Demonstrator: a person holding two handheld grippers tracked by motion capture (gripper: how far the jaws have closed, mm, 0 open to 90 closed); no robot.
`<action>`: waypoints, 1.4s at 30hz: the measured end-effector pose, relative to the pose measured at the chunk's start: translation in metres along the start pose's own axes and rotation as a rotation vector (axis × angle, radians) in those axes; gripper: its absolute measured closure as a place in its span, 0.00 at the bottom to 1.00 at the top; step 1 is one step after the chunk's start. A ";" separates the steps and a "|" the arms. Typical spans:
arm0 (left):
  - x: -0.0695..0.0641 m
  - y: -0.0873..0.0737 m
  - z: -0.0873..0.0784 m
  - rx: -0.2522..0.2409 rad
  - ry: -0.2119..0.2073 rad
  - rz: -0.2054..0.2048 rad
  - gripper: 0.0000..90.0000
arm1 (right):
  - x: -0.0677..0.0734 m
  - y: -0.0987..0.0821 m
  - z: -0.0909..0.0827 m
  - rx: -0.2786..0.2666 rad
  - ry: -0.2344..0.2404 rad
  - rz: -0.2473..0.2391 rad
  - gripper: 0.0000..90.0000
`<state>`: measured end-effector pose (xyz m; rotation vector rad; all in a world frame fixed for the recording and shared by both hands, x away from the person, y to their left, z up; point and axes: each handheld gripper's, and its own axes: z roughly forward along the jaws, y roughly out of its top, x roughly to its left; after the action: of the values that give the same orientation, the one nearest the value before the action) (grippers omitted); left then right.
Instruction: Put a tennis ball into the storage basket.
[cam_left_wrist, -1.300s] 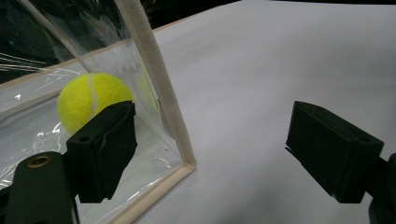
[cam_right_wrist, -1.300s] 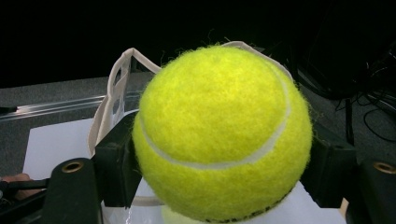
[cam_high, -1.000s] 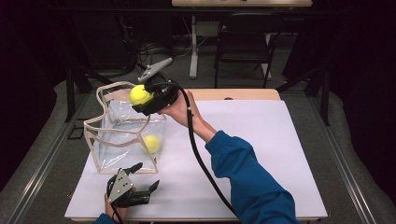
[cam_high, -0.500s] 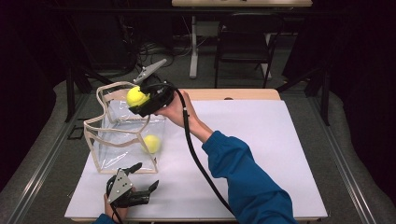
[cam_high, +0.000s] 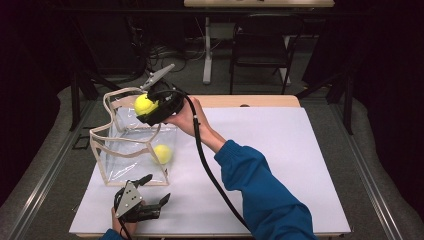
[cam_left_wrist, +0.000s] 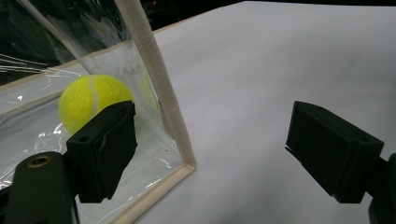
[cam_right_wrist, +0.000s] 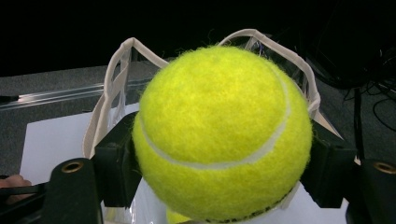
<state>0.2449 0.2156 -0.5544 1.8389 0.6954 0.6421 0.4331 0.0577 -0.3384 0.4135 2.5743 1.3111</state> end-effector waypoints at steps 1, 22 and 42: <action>0.000 0.000 0.000 0.000 0.000 -0.001 0.18 | 0.000 0.000 0.001 -0.001 0.002 0.002 0.29; 0.000 0.000 0.000 0.002 -0.002 0.004 0.18 | 0.006 0.001 0.014 0.033 0.016 -0.005 0.29; 0.000 0.000 0.000 0.000 -0.002 0.001 0.18 | 0.006 -0.003 0.029 0.117 0.007 0.008 0.28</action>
<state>0.2453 0.2153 -0.5545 1.8399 0.6934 0.6411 0.4369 0.0799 -0.3585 0.4406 2.6665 1.1708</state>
